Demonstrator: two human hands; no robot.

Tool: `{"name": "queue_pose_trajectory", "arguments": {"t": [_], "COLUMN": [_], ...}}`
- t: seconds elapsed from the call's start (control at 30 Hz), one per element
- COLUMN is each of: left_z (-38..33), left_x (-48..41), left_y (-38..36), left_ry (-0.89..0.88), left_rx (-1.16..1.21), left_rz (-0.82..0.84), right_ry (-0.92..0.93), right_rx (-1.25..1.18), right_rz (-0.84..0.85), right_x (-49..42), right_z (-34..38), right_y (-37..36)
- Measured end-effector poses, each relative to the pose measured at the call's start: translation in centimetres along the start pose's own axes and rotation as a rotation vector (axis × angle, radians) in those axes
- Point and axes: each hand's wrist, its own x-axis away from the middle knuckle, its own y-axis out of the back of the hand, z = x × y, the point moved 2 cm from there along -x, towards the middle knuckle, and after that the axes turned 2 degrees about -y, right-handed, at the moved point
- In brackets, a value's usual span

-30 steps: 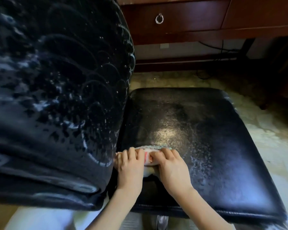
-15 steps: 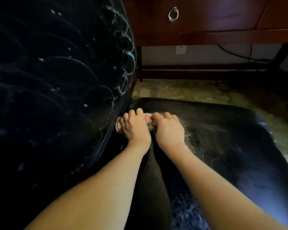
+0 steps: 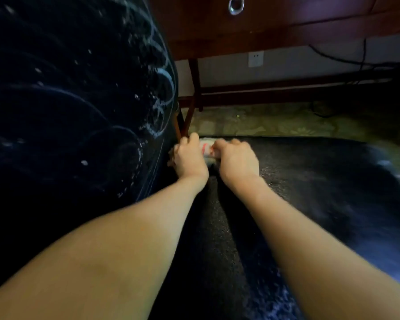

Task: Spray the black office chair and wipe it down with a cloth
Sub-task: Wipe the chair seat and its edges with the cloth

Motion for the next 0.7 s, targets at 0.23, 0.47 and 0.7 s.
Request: {"name": "queue_pose_trajectory", "arguments": {"t": [0.23,0.47,0.7], "left_z": [2.3,4.7,8.1], "left_x": [12.2,25.8,33.1], "left_y": [3.9,8.1,9.7], "left_ry": [0.028,-0.009,-0.028], "left_rx": [0.016,0.096,0.288], "left_rz": [0.069,0.033,0.05], "right_ry": [-0.009,-0.029,-0.03], "right_rx": [-0.065,-0.043,-0.133], "right_rz": [0.128,0.105,0.212], "right_x": [12.1,25.4,33.1], "right_z": [1.0,2.8,4.4], "right_y": [1.9,4.6,6.4]}}
